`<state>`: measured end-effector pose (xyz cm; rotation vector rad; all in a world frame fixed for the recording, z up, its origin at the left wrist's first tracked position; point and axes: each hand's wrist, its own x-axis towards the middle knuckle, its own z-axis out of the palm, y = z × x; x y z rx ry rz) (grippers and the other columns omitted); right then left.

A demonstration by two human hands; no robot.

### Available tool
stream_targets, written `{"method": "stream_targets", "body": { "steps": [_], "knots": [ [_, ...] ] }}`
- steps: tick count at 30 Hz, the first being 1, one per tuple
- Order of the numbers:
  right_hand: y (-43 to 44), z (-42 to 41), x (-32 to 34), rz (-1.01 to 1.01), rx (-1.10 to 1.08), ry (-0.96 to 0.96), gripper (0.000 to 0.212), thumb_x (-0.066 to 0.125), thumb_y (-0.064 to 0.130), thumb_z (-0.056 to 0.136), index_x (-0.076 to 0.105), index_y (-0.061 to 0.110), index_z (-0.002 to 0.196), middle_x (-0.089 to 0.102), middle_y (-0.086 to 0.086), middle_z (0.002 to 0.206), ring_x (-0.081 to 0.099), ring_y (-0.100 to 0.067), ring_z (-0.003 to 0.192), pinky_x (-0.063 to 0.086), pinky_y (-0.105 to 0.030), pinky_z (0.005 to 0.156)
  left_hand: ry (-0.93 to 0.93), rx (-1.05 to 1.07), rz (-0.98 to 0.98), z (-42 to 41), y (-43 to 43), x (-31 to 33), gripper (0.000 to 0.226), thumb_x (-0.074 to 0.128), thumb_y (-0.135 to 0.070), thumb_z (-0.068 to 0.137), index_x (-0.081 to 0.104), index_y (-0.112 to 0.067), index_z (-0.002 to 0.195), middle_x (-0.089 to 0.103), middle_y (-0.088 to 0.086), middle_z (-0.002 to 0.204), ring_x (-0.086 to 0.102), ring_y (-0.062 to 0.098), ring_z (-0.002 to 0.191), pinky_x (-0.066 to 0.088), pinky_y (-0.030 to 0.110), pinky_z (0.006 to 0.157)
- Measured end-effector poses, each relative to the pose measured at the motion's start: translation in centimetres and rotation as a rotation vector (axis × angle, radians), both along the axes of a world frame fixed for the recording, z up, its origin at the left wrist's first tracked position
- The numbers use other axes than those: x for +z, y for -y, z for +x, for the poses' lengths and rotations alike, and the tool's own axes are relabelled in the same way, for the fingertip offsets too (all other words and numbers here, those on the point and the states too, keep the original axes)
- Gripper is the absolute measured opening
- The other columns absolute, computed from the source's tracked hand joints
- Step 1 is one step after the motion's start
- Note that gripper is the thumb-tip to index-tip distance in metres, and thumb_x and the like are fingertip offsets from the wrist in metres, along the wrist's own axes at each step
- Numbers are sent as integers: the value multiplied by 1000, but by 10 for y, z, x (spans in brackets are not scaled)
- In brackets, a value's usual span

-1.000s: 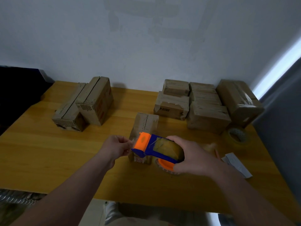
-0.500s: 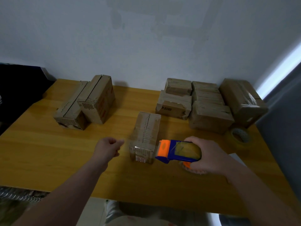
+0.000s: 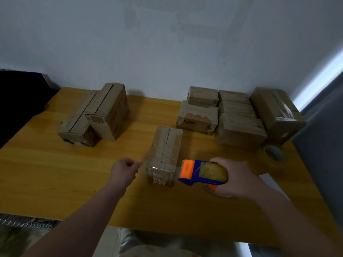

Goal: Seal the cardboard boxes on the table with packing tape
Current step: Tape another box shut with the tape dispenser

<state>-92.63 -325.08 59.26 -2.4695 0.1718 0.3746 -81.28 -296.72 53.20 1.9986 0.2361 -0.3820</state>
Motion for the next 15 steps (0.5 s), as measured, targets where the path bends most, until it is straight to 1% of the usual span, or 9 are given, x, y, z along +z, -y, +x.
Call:
{"method": "stream_targets", "body": {
  "steps": [2, 3, 6, 8, 10, 12, 15],
  "knots": [
    [-2, 2, -3, -20, 10, -20, 65, 85, 40, 64, 51, 40, 119, 60, 13, 102, 61, -2, 86, 53, -21, 66, -7, -2, 19, 1, 1, -2, 27, 62, -25, 93, 53, -10, 73, 56, 9, 73, 52, 24, 67, 51, 45, 73],
    [-3, 4, -4, -21, 6, -32, 64, 85, 39, 64, 51, 40, 118, 61, 12, 101, 62, -2, 84, 52, -19, 64, -13, -6, 24, 1, 2, -2, 28, 62, -25, 93, 53, -9, 72, 55, 9, 72, 52, 25, 67, 51, 46, 74],
    [-7, 6, -7, 13, -17, -57, 59, 85, 31, 65, 54, 40, 114, 63, 10, 94, 64, -2, 69, 54, -21, 55, -47, -36, 19, 2, 3, -5, 30, 61, -26, 94, 51, -8, 72, 52, 11, 71, 49, 27, 66, 50, 48, 72],
    [-10, 8, -9, 8, -20, -74, 56, 84, 29, 67, 55, 39, 114, 62, 9, 89, 61, 0, 61, 51, -18, 50, -86, -55, -17, 1, 4, -6, 29, 59, -25, 95, 51, -7, 74, 51, 11, 72, 48, 26, 67, 48, 45, 71],
    [-14, 10, -9, 10, -20, -90, 54, 83, 26, 69, 55, 37, 114, 61, 10, 86, 59, -1, 60, 49, -17, 50, -122, -68, -53, 2, 5, -7, 27, 57, -26, 96, 50, -8, 78, 51, 11, 76, 49, 26, 71, 50, 44, 75],
    [-15, 12, -12, 22, -12, -92, 54, 83, 25, 69, 55, 37, 114, 61, 6, 88, 59, -2, 64, 51, -21, 54, -157, -82, -70, 2, 4, -8, 25, 55, -27, 97, 51, -7, 83, 52, 11, 80, 51, 26, 75, 51, 44, 78],
    [-16, 14, -16, 17, -18, -90, 55, 83, 25, 67, 55, 37, 112, 62, 5, 88, 59, -5, 66, 50, -25, 55, -215, -125, -75, 2, 3, -9, 27, 50, -32, 99, 54, -5, 98, 55, 9, 87, 54, 24, 80, 48, 40, 78]
  ]
}}
